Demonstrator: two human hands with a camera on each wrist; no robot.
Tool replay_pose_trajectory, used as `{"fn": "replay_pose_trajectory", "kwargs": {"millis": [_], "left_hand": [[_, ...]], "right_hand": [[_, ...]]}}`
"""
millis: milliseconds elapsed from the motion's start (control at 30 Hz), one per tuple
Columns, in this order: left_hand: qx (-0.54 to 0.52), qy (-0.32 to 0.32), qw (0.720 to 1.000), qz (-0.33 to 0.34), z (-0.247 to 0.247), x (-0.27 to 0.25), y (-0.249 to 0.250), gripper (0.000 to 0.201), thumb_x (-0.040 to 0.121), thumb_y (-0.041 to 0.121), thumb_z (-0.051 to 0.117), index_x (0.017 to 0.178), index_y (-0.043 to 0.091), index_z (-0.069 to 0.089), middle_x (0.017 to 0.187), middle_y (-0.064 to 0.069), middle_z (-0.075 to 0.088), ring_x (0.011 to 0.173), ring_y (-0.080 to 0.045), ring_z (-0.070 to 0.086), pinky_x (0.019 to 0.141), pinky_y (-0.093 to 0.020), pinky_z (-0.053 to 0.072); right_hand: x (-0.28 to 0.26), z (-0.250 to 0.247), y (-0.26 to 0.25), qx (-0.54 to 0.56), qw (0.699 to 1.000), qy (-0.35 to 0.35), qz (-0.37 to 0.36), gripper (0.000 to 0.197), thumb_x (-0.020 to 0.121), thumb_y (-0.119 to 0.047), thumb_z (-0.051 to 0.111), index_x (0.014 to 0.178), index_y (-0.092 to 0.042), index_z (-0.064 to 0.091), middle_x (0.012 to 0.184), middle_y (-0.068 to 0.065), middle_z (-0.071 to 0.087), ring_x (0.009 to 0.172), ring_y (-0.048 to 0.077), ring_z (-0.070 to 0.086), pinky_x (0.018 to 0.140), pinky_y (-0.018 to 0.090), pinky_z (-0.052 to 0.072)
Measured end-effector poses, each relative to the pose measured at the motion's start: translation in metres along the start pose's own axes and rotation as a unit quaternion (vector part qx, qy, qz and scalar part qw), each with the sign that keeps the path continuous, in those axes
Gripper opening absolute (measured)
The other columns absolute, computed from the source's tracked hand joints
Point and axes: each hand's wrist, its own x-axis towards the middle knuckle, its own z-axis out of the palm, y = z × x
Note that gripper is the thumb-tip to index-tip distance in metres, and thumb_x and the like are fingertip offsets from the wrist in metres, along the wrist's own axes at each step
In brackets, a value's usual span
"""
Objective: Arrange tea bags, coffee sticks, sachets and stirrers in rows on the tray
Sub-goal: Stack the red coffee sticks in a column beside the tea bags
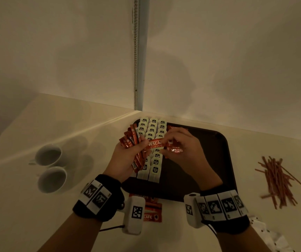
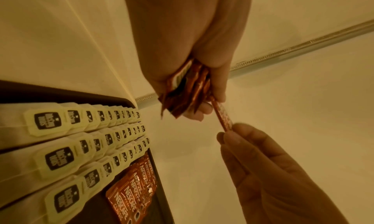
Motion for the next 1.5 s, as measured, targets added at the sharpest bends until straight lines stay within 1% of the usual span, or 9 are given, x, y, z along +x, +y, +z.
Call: {"fn": "replay_pose_trajectory", "kwargs": {"millis": [133,267,533,633,767,867,933,1067,1500], "left_hand": [[0.065,-0.014,0.996,0.060,0.001,-0.004,0.002,0.011,0.075,0.004,0.069,0.084,0.008,0.067,0.077,-0.005,0.070,0.073,-0.019,0.068,0.070,-0.027,0.056],[0.126,-0.017,0.990,0.062,0.002,-0.007,0.008,0.025,0.069,0.009,0.076,0.093,0.005,0.069,0.085,-0.009,0.074,0.082,-0.024,0.071,0.077,-0.034,0.057],[0.132,0.011,0.989,0.061,0.001,-0.004,0.013,0.017,0.073,0.004,0.075,0.089,0.005,0.070,0.086,-0.011,0.073,0.086,-0.027,0.071,0.080,-0.034,0.056],[0.127,0.027,0.989,0.065,0.003,-0.003,0.012,0.016,0.074,0.002,0.074,0.089,0.005,0.070,0.084,-0.009,0.074,0.081,-0.023,0.071,0.073,-0.028,0.056],[0.148,0.039,0.985,0.074,0.005,0.000,0.013,0.012,0.078,0.000,0.072,0.088,0.006,0.069,0.078,-0.005,0.073,0.075,-0.019,0.071,0.070,-0.025,0.055],[0.148,0.052,0.985,0.072,-0.003,0.001,0.015,0.009,0.079,0.003,0.071,0.084,0.009,0.069,0.076,-0.004,0.073,0.073,-0.018,0.070,0.073,-0.030,0.057],[0.150,0.068,0.984,0.067,-0.015,0.001,0.015,0.009,0.079,0.007,0.072,0.086,0.010,0.070,0.078,-0.006,0.073,0.075,-0.019,0.070,0.076,-0.036,0.057],[0.140,0.091,0.985,0.055,-0.035,-0.004,0.012,0.008,0.080,0.008,0.069,0.088,0.010,0.069,0.080,-0.007,0.073,0.076,-0.019,0.071,0.070,-0.034,0.054],[0.156,0.079,0.983,0.061,-0.047,-0.012,0.007,0.009,0.081,0.009,0.066,0.090,0.008,0.067,0.079,-0.006,0.073,0.072,-0.014,0.070,0.059,-0.024,0.054]], "right_hand": [[0.000,0.001,0.001,0.020,1.000,0.004,0.009,0.032,0.077,-0.023,0.069,0.108,-0.026,0.064,0.099,-0.018,0.061,0.092,0.000,0.062,0.082,0.016,0.051],[-0.002,0.001,-0.001,0.084,0.994,0.006,0.068,0.035,0.079,-0.015,0.068,0.111,-0.028,0.061,0.098,-0.018,0.062,0.090,0.001,0.063,0.075,0.016,0.053],[-0.004,-0.004,-0.009,0.292,0.938,0.001,0.189,0.018,0.086,-0.004,0.057,0.094,-0.017,0.067,0.077,-0.002,0.071,0.067,0.008,0.067,0.066,0.020,0.057],[-0.003,-0.007,-0.006,0.247,0.950,0.012,0.193,0.017,0.085,-0.007,0.060,0.093,-0.019,0.068,0.083,0.000,0.069,0.070,0.007,0.065,0.068,0.021,0.056],[0.004,-0.020,0.001,0.128,0.973,-0.083,0.172,0.021,0.092,-0.013,0.053,0.100,-0.027,0.066,0.093,-0.011,0.065,0.081,-0.002,0.060,0.073,0.014,0.050],[0.011,-0.031,0.029,0.029,0.978,-0.047,0.200,0.018,0.093,-0.021,0.053,0.105,-0.020,0.066,0.096,-0.010,0.063,0.090,0.005,0.059,0.082,0.023,0.050],[0.011,-0.031,0.059,-0.069,0.971,-0.041,0.224,0.020,0.090,-0.021,0.057,0.108,-0.017,0.065,0.103,-0.005,0.063,0.094,0.008,0.058,0.088,0.027,0.050],[-0.003,-0.008,0.113,-0.228,0.927,-0.164,0.249,0.023,0.088,-0.028,0.061,0.110,-0.021,0.062,0.112,-0.003,0.060,0.098,0.007,0.053,0.095,0.027,0.045],[-0.010,0.022,0.131,-0.282,0.901,-0.229,0.239,0.032,0.084,-0.027,0.065,0.114,-0.020,0.056,0.127,0.000,0.051,0.119,0.019,0.044,0.100,0.035,0.038]]}}
